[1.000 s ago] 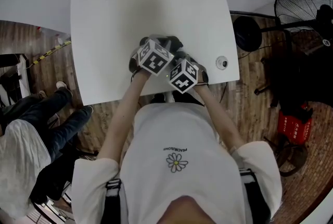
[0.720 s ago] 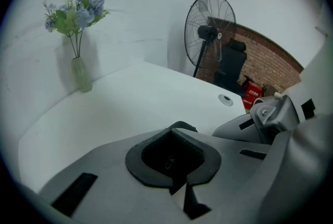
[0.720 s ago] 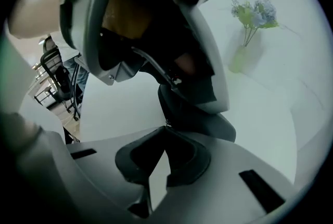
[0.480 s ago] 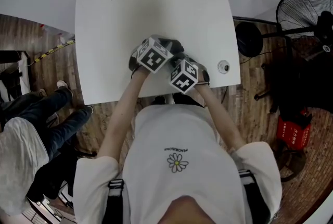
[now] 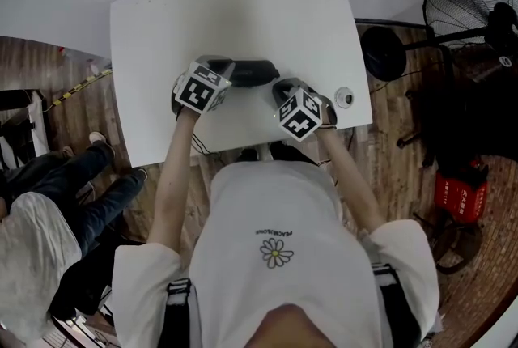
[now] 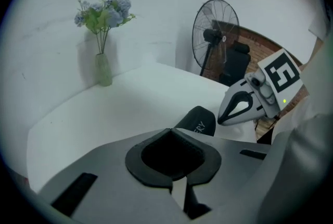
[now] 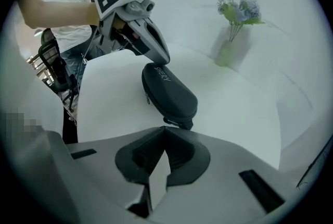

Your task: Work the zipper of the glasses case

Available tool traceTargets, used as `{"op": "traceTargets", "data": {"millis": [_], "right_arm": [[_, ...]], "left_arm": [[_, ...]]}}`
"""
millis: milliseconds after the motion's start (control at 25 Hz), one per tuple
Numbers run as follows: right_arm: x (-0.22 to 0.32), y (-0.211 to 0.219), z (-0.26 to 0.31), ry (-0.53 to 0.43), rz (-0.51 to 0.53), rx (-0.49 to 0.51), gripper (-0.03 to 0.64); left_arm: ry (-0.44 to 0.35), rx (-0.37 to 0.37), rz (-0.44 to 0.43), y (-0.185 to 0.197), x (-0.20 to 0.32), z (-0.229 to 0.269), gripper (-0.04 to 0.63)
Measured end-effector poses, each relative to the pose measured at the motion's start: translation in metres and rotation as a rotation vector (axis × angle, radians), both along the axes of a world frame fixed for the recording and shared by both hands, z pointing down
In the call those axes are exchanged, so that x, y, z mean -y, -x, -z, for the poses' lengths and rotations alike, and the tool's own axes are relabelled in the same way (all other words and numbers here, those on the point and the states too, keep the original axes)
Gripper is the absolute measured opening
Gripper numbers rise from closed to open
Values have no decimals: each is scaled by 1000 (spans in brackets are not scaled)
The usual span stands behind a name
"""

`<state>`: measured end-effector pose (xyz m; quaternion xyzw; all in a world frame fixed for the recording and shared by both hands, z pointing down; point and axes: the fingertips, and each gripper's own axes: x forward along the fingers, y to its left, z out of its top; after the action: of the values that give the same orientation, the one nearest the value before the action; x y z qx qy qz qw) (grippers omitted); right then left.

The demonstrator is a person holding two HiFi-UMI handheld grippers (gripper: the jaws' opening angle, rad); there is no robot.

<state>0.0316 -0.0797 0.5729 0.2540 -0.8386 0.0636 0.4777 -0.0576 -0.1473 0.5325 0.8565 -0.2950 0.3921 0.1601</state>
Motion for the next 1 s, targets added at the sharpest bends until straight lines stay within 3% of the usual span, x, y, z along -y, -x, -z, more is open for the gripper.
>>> {"op": "traceTargets", "data": {"millis": [120,280,360,400,480,560,600,760,800,840,1000], "right_arm": [[-3,14,2,4,-27,59,6],[-3,36,7,82,-238,272,8],[-8,50,0,166,-300,324,154],[-8,54,-4,189,-333,326,164],[-3,56,-8,187,-433,314,160],[6,51,-10,142,-534,303,78],[10,49,-11,114,-558,295,78],[13,50,-12,65,-545,243,73],[12,52,-11,70,-532,248,69],[10,54,-10,73,-516,260,21],[8,55,-7,63,-474,264,9]], "left_arm": [[-5,-10,20,3,-1,0,15],[-13,-2,41,3,-2,-3,15],[10,-14,62,3,-5,-2,15],[18,-19,72,4,-7,-2,15],[20,-28,100,5,-11,-2,15],[15,-34,122,5,-13,-1,15],[14,-37,128,5,-14,0,15],[16,-49,138,6,-15,0,15],[15,-53,142,6,-15,0,15],[15,-56,148,6,-15,0,15],[4,-57,164,6,-11,-2,15]]}}
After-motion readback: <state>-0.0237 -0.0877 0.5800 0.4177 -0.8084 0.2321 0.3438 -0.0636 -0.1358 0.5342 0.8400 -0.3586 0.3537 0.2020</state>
